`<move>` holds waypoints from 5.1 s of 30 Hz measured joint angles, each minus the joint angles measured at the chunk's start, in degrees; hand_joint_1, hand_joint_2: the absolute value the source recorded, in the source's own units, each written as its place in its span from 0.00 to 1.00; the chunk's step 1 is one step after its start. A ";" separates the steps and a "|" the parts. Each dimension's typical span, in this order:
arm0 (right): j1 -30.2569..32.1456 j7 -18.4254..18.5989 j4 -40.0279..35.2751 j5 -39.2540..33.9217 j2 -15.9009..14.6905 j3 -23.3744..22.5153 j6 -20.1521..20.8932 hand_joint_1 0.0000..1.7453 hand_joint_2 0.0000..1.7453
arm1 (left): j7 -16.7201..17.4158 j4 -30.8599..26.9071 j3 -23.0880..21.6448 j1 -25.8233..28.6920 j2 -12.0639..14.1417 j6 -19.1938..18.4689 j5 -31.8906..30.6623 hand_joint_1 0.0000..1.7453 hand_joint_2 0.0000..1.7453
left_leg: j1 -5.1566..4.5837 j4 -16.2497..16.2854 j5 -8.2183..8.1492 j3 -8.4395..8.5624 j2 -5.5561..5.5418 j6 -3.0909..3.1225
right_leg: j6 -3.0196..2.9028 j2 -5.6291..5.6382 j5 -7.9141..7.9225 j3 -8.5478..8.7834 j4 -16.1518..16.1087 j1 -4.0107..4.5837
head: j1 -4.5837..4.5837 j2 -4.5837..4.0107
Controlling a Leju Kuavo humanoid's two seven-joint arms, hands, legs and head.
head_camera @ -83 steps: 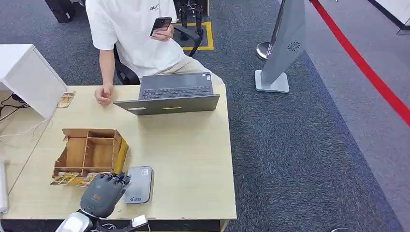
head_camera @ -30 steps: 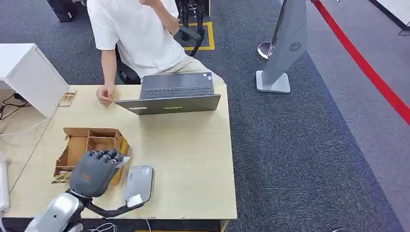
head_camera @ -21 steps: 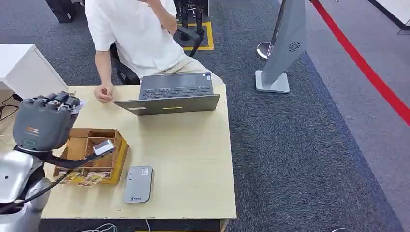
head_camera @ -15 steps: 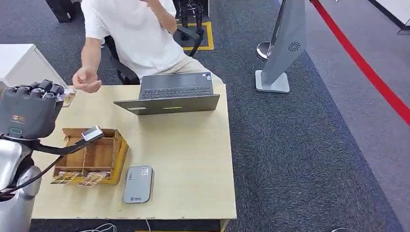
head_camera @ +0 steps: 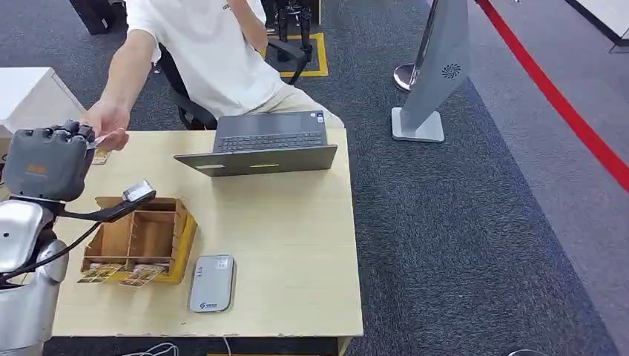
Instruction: Pass the card to the sensor for recognition and then transmit it.
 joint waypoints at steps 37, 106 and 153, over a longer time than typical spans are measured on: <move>-1.05 0.24 0.00 2.38 0.02 -0.04 0.02 0.00 0.00 | -0.61 -5.31 -0.59 3.83 -4.85 -0.11 1.95 0.00 1.00 | -0.01 0.15 0.02 0.16 0.16 0.05 | 0.10 0.20 0.14 -0.09 0.02 -0.01 | 0.04 0.00; -1.95 -0.55 0.00 1.11 2.56 -4.04 -1.31 0.00 0.00 | -7.50 -0.85 9.31 43.34 -0.33 20.59 7.89 0.00 1.00 | 0.00 0.14 -0.24 0.23 0.16 0.11 | 0.03 0.11 -0.11 0.05 0.09 -0.01 | 0.00 0.00; -3.03 -0.15 -0.02 3.32 1.97 -4.04 0.09 0.00 1.00 | -1.86 8.61 -2.16 32.96 -5.90 20.63 5.03 0.00 1.00 | 0.00 0.17 -0.23 0.24 0.12 0.11 | 0.03 0.06 -0.10 0.06 0.08 -0.01 | 0.00 0.00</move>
